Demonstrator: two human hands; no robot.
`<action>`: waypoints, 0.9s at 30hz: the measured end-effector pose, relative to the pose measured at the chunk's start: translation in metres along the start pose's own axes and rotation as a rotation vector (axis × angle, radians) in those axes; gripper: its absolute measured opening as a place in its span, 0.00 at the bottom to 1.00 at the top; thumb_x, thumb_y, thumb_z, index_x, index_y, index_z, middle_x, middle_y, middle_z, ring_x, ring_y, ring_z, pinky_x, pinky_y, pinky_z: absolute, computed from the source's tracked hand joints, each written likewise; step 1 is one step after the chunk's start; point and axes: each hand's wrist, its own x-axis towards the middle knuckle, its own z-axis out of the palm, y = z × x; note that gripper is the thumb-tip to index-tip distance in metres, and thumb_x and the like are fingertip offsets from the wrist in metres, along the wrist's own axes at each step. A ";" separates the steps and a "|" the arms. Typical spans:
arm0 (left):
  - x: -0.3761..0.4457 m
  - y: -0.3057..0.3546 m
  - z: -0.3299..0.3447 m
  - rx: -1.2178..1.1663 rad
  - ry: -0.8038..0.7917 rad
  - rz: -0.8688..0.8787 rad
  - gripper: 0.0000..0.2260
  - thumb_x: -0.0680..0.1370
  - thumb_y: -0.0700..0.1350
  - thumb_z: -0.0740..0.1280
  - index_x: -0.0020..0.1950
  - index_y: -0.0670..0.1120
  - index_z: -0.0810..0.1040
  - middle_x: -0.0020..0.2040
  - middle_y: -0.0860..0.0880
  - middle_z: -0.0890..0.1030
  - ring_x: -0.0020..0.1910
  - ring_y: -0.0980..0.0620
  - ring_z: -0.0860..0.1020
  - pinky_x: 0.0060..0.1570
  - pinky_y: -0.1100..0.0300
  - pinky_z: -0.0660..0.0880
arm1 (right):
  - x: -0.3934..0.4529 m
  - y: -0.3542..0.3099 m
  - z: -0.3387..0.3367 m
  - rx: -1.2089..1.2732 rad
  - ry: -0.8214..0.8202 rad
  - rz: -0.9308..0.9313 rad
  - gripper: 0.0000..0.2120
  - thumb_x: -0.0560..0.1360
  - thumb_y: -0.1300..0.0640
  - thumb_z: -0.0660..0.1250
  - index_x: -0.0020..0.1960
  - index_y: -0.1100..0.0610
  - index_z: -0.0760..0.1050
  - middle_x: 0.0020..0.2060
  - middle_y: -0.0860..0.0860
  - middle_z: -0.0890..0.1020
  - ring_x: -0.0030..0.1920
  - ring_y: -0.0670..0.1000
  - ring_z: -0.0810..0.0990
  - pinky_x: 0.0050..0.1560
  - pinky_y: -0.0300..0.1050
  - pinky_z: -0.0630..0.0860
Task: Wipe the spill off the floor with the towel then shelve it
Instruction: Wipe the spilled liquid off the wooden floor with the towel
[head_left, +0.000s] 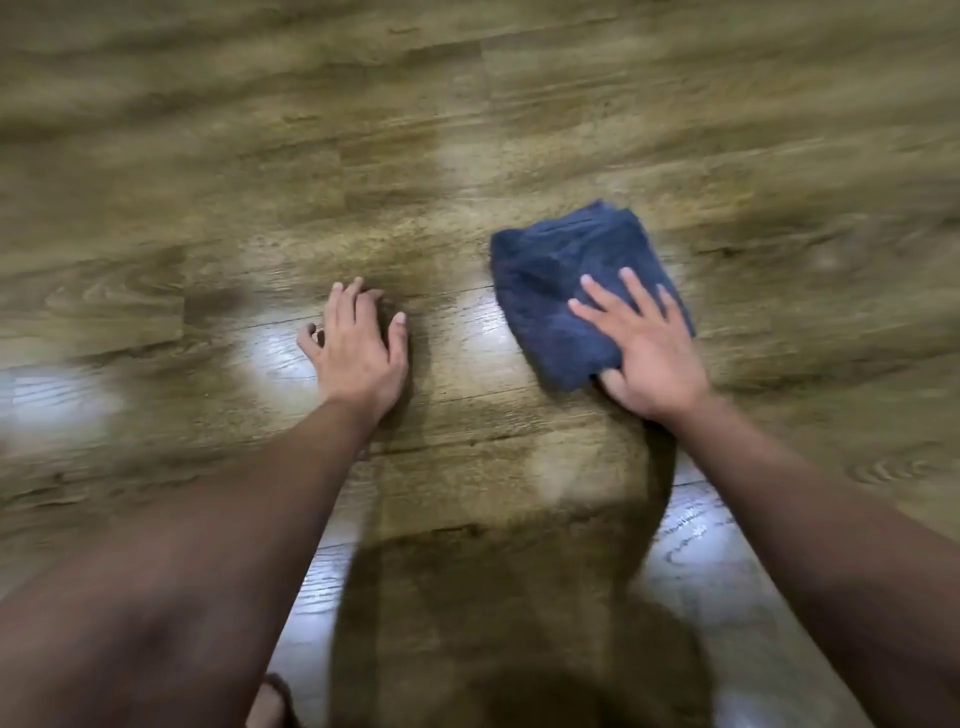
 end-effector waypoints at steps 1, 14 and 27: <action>-0.002 0.008 0.002 -0.003 -0.020 -0.014 0.19 0.84 0.56 0.55 0.71 0.49 0.70 0.79 0.50 0.62 0.81 0.51 0.54 0.72 0.38 0.50 | -0.013 0.022 -0.004 0.017 0.016 0.070 0.40 0.64 0.50 0.62 0.77 0.44 0.64 0.80 0.43 0.59 0.81 0.57 0.52 0.77 0.63 0.51; -0.010 0.000 -0.013 0.052 -0.099 -0.181 0.24 0.83 0.59 0.54 0.77 0.50 0.64 0.83 0.49 0.52 0.82 0.48 0.47 0.73 0.32 0.49 | -0.136 0.128 -0.017 0.235 0.229 0.942 0.38 0.67 0.47 0.56 0.78 0.47 0.62 0.80 0.47 0.57 0.80 0.60 0.48 0.77 0.67 0.46; -0.015 -0.040 -0.031 0.043 -0.252 -0.273 0.28 0.82 0.65 0.49 0.79 0.55 0.58 0.83 0.49 0.49 0.81 0.42 0.44 0.71 0.27 0.46 | -0.024 -0.039 0.010 0.258 0.171 1.214 0.36 0.76 0.50 0.63 0.81 0.46 0.53 0.82 0.49 0.47 0.79 0.66 0.42 0.74 0.73 0.42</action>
